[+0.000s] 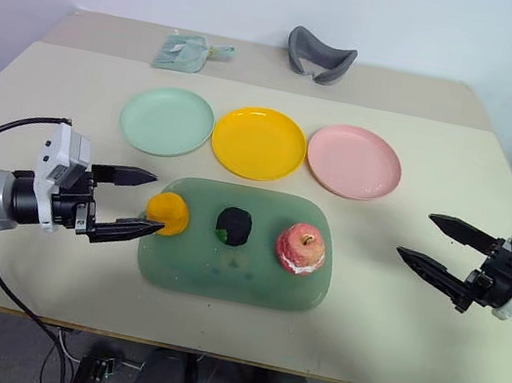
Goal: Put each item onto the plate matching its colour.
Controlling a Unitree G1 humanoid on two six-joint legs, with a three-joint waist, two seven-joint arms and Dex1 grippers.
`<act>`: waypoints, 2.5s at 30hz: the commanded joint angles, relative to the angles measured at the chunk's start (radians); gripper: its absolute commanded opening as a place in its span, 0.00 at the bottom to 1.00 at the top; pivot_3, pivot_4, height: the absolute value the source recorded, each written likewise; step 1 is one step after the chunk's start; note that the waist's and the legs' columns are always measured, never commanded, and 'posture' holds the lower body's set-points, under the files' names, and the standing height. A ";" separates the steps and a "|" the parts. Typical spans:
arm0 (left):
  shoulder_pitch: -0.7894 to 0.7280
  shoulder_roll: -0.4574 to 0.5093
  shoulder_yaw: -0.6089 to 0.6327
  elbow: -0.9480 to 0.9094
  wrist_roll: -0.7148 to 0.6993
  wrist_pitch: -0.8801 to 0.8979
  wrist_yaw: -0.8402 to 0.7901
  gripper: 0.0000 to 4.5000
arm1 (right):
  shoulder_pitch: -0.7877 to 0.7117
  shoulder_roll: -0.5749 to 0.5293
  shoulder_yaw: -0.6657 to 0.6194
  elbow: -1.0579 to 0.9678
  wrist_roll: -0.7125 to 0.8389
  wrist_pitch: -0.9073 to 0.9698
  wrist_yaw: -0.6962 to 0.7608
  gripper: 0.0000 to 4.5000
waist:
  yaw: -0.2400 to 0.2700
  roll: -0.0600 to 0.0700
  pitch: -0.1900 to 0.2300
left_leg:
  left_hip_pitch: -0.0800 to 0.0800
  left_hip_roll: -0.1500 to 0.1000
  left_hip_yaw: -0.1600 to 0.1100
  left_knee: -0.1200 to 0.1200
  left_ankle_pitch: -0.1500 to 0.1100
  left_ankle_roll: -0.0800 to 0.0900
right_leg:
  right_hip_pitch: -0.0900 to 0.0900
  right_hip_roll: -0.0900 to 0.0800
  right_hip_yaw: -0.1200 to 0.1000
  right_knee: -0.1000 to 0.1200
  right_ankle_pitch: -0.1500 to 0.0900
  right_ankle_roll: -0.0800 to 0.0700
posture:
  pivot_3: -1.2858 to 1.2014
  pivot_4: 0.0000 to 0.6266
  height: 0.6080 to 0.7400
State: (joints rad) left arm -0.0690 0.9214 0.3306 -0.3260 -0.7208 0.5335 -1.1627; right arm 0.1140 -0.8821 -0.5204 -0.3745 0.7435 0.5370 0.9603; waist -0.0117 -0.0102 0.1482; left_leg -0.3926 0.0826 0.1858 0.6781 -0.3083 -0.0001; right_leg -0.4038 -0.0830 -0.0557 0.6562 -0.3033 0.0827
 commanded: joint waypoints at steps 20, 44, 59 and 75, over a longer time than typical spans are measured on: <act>-0.093 -0.107 -0.076 0.039 0.093 -0.089 0.097 1.00 | -0.146 0.073 0.122 -0.048 0.034 -0.020 -0.003 0.99 | 0.000 0.000 0.000 | 0.000 -0.001 0.000 0.000 0.000 0.000 | 0.000 0.001 0.000 0.000 0.000 0.000 | 0.52 0.24 1.00; -0.068 -0.129 -0.128 0.132 0.201 -0.154 0.115 1.00 | -0.629 0.230 0.582 0.298 -0.222 -0.266 0.305 0.99 | -0.002 0.000 0.000 | -0.001 0.000 0.002 0.002 0.000 0.000 | -0.002 0.001 -0.001 0.002 0.000 0.000 | 0.52 0.24 1.00; -0.046 -0.144 -0.211 0.184 0.296 -0.197 0.117 1.00 | -0.653 0.284 0.582 0.349 -0.261 -0.307 0.308 0.99 | -0.002 0.000 0.001 | -0.001 0.000 0.003 0.003 0.000 0.000 | -0.003 0.000 0.000 0.004 0.000 0.000 | 0.52 0.24 1.00; -0.079 -0.231 -0.223 0.207 0.376 -0.274 0.258 0.64 | -0.654 0.305 0.570 0.371 -0.284 -0.354 0.261 1.00 | -0.001 0.000 0.001 | -0.001 0.000 0.003 0.004 0.000 0.000 | -0.003 0.000 0.000 0.005 0.000 0.000 | 0.52 0.24 1.00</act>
State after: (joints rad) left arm -0.1339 0.6953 0.0744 -0.0902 -0.3678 0.2864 -0.9558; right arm -0.5265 -0.5877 0.0732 0.0033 0.4713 0.2110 1.2432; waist -0.0130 -0.0100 0.1490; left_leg -0.3939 0.0826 0.1885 0.6820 -0.3082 -0.0001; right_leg -0.4070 -0.0829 -0.0560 0.6614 -0.3031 0.0827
